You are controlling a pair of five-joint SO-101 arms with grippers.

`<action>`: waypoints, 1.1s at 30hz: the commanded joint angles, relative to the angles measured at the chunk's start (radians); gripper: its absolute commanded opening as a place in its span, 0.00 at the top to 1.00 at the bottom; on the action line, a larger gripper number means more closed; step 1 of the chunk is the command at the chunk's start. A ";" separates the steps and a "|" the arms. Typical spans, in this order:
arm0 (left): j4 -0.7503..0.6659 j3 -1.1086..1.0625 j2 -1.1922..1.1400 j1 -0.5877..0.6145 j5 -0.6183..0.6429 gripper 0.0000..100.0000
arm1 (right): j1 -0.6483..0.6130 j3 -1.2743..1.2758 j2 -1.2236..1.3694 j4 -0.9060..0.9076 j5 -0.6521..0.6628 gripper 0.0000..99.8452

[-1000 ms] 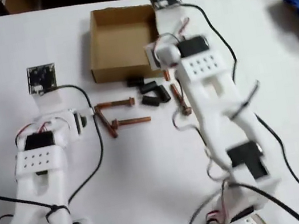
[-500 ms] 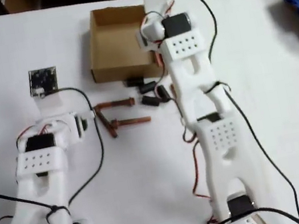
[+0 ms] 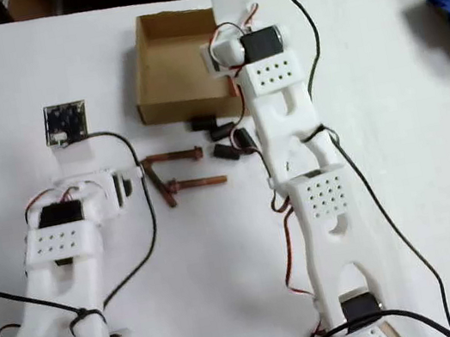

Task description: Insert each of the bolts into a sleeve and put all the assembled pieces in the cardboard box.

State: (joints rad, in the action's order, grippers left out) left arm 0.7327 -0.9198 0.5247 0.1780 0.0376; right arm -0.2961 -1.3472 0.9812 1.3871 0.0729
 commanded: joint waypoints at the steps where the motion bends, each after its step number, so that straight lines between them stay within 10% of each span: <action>1: -0.018 0.002 0.031 0.006 -0.005 0.81 | 0.012 -0.064 -0.016 -0.076 0.003 0.98; 33: -0.092 -0.058 0.037 0.006 -0.005 0.81 | 0.028 -0.011 0.173 -0.246 0.005 0.98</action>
State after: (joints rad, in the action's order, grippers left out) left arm 0.6575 -0.9797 0.5247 0.1780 0.0376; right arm -0.2808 -1.3472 1.1638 1.1692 0.0729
